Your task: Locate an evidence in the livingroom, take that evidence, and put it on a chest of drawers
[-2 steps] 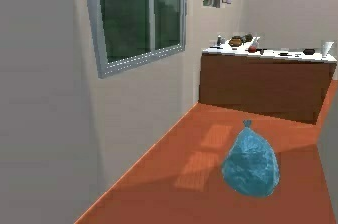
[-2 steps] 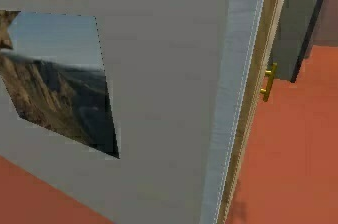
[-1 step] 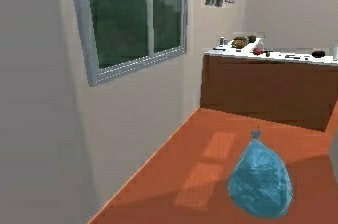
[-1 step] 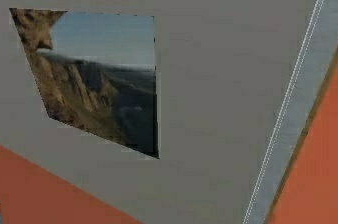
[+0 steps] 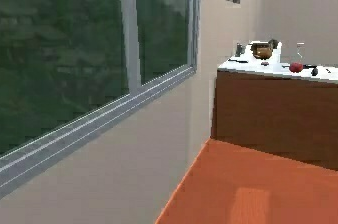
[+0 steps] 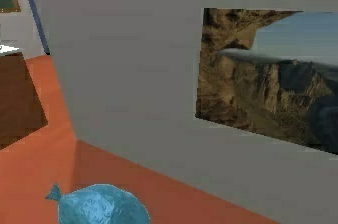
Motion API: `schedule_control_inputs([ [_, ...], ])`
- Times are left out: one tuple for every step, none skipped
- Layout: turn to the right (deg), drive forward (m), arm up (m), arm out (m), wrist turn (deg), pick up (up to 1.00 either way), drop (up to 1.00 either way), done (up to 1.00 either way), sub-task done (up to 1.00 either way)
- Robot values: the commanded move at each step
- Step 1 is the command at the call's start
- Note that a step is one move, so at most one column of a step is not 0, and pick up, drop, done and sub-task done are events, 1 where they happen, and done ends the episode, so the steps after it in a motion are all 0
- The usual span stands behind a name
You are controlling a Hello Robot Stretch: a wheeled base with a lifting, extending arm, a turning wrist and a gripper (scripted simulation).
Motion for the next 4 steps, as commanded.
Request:
schedule_control_inputs([
  [-3.0,0.00,0.00,0.00,0.0,0.00,0.00,0.00,0.00],
  [0.0,0.50,0.00,0.00,0.0,0.00,0.00,0.00,0.00],
  [24.0,0.00,0.00,0.00,0.0,0.00,0.00,0.00,0.00],
  [0.0,0.30,0.00,0.00,0.0,0.00,0.00,0.00,0.00],
])
